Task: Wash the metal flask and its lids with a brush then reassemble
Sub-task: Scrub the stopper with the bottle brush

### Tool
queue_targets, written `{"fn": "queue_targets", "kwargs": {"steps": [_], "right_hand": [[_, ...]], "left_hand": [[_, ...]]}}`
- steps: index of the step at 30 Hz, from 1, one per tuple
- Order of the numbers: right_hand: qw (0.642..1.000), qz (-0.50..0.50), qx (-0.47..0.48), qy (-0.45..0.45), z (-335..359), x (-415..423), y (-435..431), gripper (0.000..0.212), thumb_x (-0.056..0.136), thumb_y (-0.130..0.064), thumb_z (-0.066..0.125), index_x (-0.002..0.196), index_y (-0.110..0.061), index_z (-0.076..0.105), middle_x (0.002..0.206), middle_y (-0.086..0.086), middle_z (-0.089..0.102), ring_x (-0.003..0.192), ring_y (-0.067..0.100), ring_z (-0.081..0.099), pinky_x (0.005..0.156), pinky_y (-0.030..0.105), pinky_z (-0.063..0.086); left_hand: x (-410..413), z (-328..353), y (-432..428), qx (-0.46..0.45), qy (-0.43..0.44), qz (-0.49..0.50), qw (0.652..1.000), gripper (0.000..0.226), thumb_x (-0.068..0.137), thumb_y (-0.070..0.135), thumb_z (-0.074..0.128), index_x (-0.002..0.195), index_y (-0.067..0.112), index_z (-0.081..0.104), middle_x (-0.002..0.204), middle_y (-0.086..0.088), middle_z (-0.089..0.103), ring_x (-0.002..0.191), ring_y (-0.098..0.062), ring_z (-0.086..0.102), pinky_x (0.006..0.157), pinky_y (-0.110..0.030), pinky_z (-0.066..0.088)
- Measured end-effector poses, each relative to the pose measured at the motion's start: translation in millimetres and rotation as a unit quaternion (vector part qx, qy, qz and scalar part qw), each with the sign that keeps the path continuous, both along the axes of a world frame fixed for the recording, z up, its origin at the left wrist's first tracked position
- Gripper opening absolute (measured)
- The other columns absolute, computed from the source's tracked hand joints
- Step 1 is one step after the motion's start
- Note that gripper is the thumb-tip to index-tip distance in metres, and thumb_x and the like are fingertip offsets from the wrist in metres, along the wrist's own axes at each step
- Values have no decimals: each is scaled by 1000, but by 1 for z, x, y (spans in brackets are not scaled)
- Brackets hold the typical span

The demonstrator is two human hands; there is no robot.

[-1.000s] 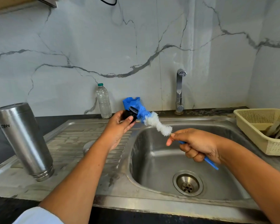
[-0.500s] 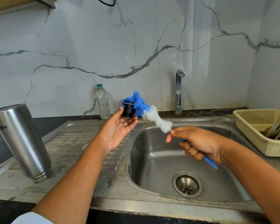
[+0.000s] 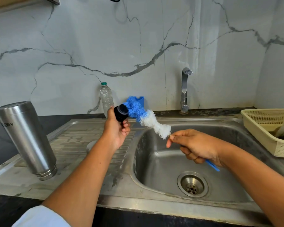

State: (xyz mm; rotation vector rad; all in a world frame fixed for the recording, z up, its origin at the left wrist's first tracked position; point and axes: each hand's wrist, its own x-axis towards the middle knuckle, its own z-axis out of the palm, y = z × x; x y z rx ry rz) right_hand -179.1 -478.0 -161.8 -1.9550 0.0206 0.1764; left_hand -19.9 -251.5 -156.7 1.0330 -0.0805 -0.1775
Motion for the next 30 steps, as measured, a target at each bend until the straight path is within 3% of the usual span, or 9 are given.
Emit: {"fn": "queue_targets", "kwargs": {"steps": [2,6,11,15,20,23,28,30], "right_hand": [[1000,5,-8,-1,0,0,2,33,108,-38,46,102,-20,73,56,-3,33,47,12,21,40,23,18],[1000,-3,-11,-8,-1,1,7,33,108,-38,46,101,-19,72,56,-2,33,47,12,21,41,24,17],[1000,7,-7,-4,3,-2,1,32,107,-39,47,99,-23,74,57,-2,33,47,12,21,40,22,17],[1000,-2,-21,-1,1,-2,3,32,108,-38,46,101,-21,73,57,-2,34,46,11,22,41,22,19],[1000,13,-18,5,7,-6,-7,32,107,-37,47,105,-19,72,55,-4,34,46,12,21,41,25,17],[1000,8,-29,5,7,-5,-5,31,108,-37,46,106,-19,72,54,-4,35,46,11,22,40,23,17],[999,19,-27,7,8,-7,-10,30,107,-37,47,106,-20,72,55,-4,34,46,12,22,41,24,17],[999,17,-32,9,7,-6,-8,30,107,-37,48,104,-21,73,55,-3,35,46,12,22,40,23,17]], "left_hand": [[2,1,5,-23,4,20,1000,47,104,58,38,92,15,53,59,2,38,47,-7,33,35,-18,24],[-2,-4,-4,50,-8,8,999,48,104,60,33,89,18,52,56,3,33,46,-8,29,32,-19,21],[6,2,1,-8,-5,32,999,44,104,54,32,87,17,49,55,3,32,43,-8,30,31,-19,20],[-1,-5,-3,86,-6,-20,996,47,105,55,29,92,15,50,56,4,30,46,-9,27,33,-19,20],[3,2,6,10,12,-16,1000,44,103,53,34,85,16,50,55,3,29,41,-8,28,31,-18,18],[0,-2,3,86,17,-60,994,45,102,54,34,89,14,50,54,4,29,41,-7,27,31,-18,17],[3,3,13,53,18,-34,998,45,103,53,36,90,13,52,56,4,33,43,-7,29,31,-18,21],[1,1,12,100,12,-52,994,44,104,53,35,91,14,51,55,4,33,43,-7,29,31,-18,20]]}}
